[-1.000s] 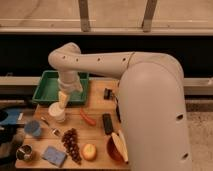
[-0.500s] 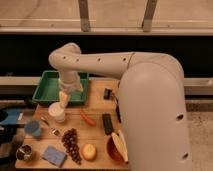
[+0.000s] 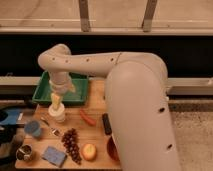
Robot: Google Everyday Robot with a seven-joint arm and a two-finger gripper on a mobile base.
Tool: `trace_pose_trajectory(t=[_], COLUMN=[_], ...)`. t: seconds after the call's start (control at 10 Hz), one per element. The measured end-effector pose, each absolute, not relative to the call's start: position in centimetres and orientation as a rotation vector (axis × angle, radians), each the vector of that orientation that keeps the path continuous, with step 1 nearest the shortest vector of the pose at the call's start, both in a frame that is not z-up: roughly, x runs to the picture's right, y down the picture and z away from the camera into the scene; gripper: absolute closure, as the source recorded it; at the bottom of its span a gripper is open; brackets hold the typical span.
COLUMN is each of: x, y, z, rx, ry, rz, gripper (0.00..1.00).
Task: Stack cups on top of each other
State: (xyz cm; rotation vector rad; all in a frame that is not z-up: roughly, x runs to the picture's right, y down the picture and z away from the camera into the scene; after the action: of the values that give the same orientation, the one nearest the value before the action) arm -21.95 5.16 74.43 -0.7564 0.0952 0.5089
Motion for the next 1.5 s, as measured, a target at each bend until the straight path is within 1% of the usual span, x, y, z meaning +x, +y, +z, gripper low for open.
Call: trace_pose_trajectory(t=[0.3, 0.6, 1.0, 1.5], x=[-26.5, -30.2, -33.6, -33.6], y=[7.2, 10.3, 15.1, 17.6], z=[72.9, 70.9, 70.0, 69.8], rx=[-0.784, -0.815, -0.877, -0.909], ry=[0.028, -0.024, -0.052, -0.041], rz=[0.425, 0.327, 0.223, 0.220], gripper=[0.20, 0.20, 0.20, 0.20])
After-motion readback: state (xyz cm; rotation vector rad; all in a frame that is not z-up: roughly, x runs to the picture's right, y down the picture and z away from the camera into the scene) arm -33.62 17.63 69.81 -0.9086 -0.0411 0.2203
